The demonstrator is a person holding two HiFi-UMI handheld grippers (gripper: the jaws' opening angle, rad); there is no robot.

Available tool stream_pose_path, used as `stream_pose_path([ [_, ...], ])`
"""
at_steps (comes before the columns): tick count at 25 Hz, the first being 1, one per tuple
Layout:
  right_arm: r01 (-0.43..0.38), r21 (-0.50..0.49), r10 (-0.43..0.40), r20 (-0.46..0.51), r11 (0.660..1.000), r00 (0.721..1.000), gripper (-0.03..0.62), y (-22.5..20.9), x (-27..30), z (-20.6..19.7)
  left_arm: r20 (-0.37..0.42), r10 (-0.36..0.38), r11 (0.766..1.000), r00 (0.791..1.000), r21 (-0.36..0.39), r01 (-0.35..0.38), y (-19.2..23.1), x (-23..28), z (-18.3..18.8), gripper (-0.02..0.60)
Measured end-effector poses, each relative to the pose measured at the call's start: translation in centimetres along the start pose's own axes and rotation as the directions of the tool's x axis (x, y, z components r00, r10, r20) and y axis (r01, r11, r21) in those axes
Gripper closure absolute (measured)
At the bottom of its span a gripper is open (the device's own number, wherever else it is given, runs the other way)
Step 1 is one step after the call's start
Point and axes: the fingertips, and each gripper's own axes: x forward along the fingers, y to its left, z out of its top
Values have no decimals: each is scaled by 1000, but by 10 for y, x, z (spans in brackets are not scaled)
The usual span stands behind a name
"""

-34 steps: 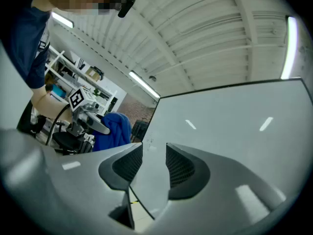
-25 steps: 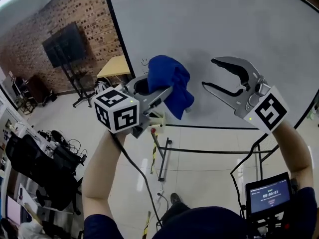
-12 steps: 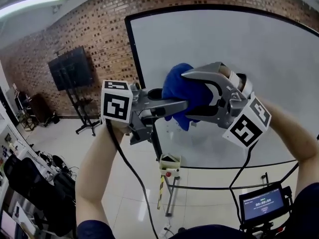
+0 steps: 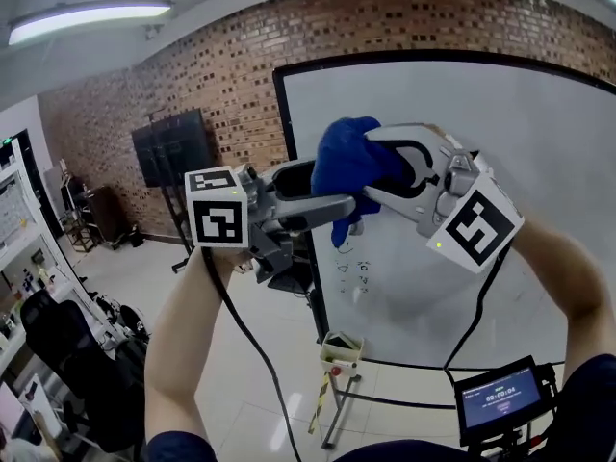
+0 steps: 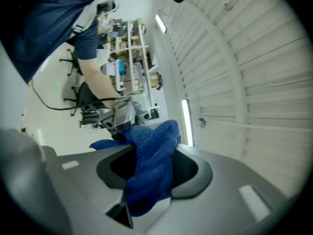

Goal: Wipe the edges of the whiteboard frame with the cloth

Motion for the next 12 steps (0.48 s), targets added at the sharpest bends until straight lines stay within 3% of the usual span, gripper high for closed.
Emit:
stream_pose_path([
  [2,132,139,-129,-27,982,991,408,-44,4,-12,133,177,980,975,67,-187,29,-23,30,193],
  [4,214,192,-195,-111,958,974,407,-84,13,-33,224,319,925,921,138,-354,54,-46,59,203],
  [5,236,188,-207,-157,954,966,405,-101,23,-45,249,383,885,890,177,-430,68,-57,70,226],
  [6,248,188,-210,-204,950,956,404,-115,35,-57,267,448,834,853,218,-507,82,-69,80,274],
  [9,258,236,-175,-322,937,930,401,-151,81,-80,319,614,648,722,319,-692,123,-102,109,435],
  [12,269,293,-123,-434,918,892,399,-179,115,-97,333,716,501,613,366,-784,153,-117,131,499],
])
